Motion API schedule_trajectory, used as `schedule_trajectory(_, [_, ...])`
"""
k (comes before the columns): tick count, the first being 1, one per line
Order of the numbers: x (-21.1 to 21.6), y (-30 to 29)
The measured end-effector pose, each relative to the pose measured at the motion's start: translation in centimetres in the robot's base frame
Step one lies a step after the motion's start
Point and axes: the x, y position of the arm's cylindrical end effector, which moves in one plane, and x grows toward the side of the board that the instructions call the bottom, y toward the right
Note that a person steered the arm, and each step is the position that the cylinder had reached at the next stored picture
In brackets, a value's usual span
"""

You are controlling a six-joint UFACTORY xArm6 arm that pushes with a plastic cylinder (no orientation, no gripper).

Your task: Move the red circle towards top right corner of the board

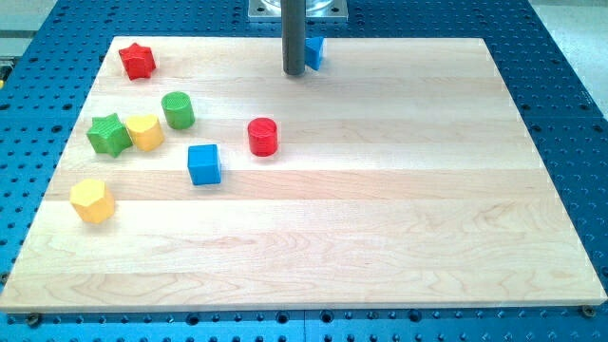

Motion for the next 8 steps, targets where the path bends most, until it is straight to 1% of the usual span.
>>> schedule_trajectory(1, [1.1,-0.3])
schedule_trajectory(2, [6.0,-4.4])
schedule_trajectory(3, [9.2,-8.6])
schedule_trajectory(4, [11.3,-12.1])
schedule_trajectory(6, [11.9,-12.9])
schedule_trajectory(7, [14.4,-13.0])
schedule_trajectory(8, [16.8,-10.9])
